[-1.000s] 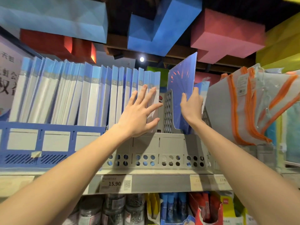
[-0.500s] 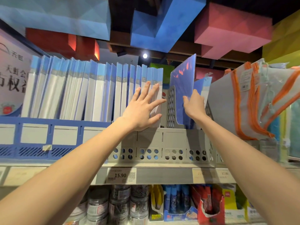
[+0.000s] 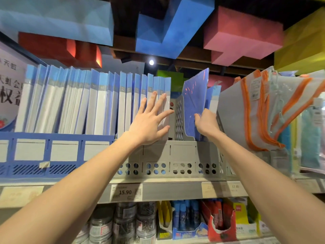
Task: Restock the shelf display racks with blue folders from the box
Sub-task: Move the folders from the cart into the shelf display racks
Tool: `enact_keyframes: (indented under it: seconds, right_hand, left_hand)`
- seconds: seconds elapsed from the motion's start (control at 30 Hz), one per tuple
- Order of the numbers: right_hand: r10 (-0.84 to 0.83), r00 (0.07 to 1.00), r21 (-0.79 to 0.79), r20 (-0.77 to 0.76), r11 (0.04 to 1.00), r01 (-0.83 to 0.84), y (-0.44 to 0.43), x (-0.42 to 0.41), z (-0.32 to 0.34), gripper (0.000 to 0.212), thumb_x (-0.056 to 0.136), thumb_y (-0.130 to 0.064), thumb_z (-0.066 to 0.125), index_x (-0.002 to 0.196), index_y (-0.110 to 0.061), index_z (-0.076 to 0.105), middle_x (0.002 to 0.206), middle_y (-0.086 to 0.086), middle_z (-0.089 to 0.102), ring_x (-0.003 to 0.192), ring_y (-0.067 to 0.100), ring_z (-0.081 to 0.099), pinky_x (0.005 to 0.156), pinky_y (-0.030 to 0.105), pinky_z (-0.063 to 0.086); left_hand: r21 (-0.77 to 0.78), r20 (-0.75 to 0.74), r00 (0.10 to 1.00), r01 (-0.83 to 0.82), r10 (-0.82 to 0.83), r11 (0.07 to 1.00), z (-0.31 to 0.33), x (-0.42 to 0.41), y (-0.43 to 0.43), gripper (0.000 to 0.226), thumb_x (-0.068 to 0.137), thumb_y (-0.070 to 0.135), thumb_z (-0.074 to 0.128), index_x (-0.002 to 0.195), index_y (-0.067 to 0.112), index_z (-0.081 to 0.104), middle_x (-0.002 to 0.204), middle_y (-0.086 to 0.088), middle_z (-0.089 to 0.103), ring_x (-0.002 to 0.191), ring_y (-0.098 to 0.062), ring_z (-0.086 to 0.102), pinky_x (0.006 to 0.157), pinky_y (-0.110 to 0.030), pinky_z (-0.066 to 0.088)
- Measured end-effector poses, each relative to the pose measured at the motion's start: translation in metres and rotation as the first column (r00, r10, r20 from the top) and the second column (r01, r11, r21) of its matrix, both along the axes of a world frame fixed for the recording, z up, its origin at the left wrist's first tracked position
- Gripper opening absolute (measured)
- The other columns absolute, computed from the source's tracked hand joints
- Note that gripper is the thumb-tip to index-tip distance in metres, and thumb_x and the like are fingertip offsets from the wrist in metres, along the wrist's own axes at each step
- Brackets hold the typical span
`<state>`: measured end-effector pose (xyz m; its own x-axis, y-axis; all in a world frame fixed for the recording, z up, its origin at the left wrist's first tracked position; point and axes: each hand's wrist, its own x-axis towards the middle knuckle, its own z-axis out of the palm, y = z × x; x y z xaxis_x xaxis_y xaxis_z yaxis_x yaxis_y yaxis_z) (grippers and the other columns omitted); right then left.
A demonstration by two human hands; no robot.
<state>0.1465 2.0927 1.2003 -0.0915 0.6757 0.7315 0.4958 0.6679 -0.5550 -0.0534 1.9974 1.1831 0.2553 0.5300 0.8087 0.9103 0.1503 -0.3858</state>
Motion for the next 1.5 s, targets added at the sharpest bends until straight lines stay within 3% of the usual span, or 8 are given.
enact_keyframes:
  seconds: [0.17, 0.33, 0.5, 0.67, 0.83, 1.07, 1.2, 1.5]
  right_hand:
    - [0.013, 0.995, 0.033, 0.098, 0.999, -0.016, -0.005, 0.012, 0.005, 0.027, 0.102, -0.028, 0.05, 0.1, -0.001, 0.052, 0.097, 0.014, 0.054, 0.079, 0.023, 0.048, 0.065, 0.03, 0.034]
    - [0.089, 0.996, 0.124, -0.019, 0.989, -0.086, -0.016, 0.016, 0.009, 0.04, 0.1, -0.021, 0.058, 0.13, -0.005, 0.037, 0.115, 0.008, 0.048, 0.096, 0.021, 0.051, 0.077, 0.032, 0.045]
    - [0.057, 0.997, 0.059, 0.061, 0.996, -0.061, -0.013, 0.012, 0.024, 0.044, 0.1, 0.0, 0.043, 0.14, 0.0, 0.025, 0.1, 0.02, 0.048, 0.065, 0.013, 0.042, 0.048, 0.025, 0.029]
    - [-0.029, 0.996, 0.082, 0.084, 0.996, 0.022, 0.001, 0.016, 0.053, 0.037, 0.095, 0.005, 0.046, 0.13, 0.0, 0.035, 0.104, 0.018, 0.045, 0.065, 0.018, 0.045, 0.048, 0.029, 0.034]
    - [0.003, 0.984, 0.123, 0.179, 0.992, -0.025, 0.0, 0.008, 0.047, 0.037, 0.097, 0.001, 0.043, 0.134, -0.001, 0.034, 0.084, 0.008, 0.041, 0.062, 0.017, 0.041, 0.047, 0.03, 0.031]
    - [0.154, 0.987, 0.12, -0.04, 0.982, -0.148, 0.015, 0.019, 0.043, 0.041, 0.092, 0.002, 0.045, 0.13, -0.012, 0.049, 0.115, 0.009, 0.058, 0.09, 0.023, 0.056, 0.058, 0.025, 0.041]
    - [0.122, 0.992, 0.095, -0.033, 0.988, -0.119, 0.01, 0.011, 0.034, 0.047, 0.093, 0.005, 0.042, 0.138, -0.009, 0.041, 0.114, 0.009, 0.052, 0.078, 0.018, 0.048, 0.064, 0.036, 0.046]
    - [0.096, 0.993, 0.071, 0.072, 0.992, -0.101, 0.005, 0.007, 0.014, 0.039, 0.097, 0.001, 0.041, 0.134, -0.011, 0.039, 0.1, 0.018, 0.053, 0.066, 0.019, 0.041, 0.057, 0.032, 0.035]
  left_hand:
    - [-0.015, 0.001, 1.0, -0.019, 0.019, 1.0, -0.002, 0.004, 0.001, 0.06, 0.098, 0.058, 0.038, 0.155, 0.041, 0.029, 0.169, -0.004, -0.014, 0.152, -0.03, -0.024, 0.123, -0.059, -0.005]
    - [-0.008, 0.016, 1.0, -0.016, 0.016, 1.0, -0.001, 0.008, 0.002, 0.06, 0.098, 0.058, 0.038, 0.155, 0.041, 0.029, 0.169, -0.004, -0.015, 0.152, -0.031, -0.025, 0.122, -0.06, -0.005]
    - [-0.012, 0.026, 1.0, -0.016, 0.016, 1.0, -0.003, 0.01, 0.003, 0.06, 0.099, 0.058, 0.037, 0.156, 0.042, 0.026, 0.168, -0.004, -0.018, 0.151, -0.031, -0.027, 0.122, -0.059, -0.006]
    - [0.01, 0.003, 1.0, 0.026, -0.026, 1.0, -0.003, 0.001, 0.006, 0.06, 0.098, 0.058, 0.035, 0.155, 0.04, 0.03, 0.168, -0.005, -0.015, 0.152, -0.032, -0.024, 0.123, -0.059, -0.005]
    - [0.008, 0.004, 1.0, -0.001, 0.001, 1.0, -0.004, 0.006, 0.011, 0.06, 0.099, 0.06, 0.034, 0.156, 0.044, 0.025, 0.167, -0.004, -0.02, 0.151, -0.031, -0.029, 0.12, -0.062, -0.01]
    - [0.006, 0.001, 1.0, 0.028, -0.028, 1.0, -0.005, 0.008, 0.012, 0.065, 0.094, 0.062, 0.026, 0.156, 0.042, 0.027, 0.168, -0.003, -0.019, 0.151, -0.03, -0.028, 0.119, -0.064, -0.011]
    - [-0.006, 0.006, 1.0, 0.009, -0.009, 1.0, -0.003, 0.006, 0.012, 0.065, 0.095, 0.062, 0.026, 0.156, 0.041, 0.026, 0.168, -0.003, -0.019, 0.151, -0.03, -0.028, 0.119, -0.065, -0.01]
    - [-0.005, 0.016, 1.0, -0.014, 0.014, 1.0, -0.005, 0.007, 0.009, 0.066, 0.094, 0.06, 0.027, 0.157, 0.041, 0.024, 0.167, -0.006, -0.02, 0.15, -0.032, -0.029, 0.121, -0.06, -0.012]
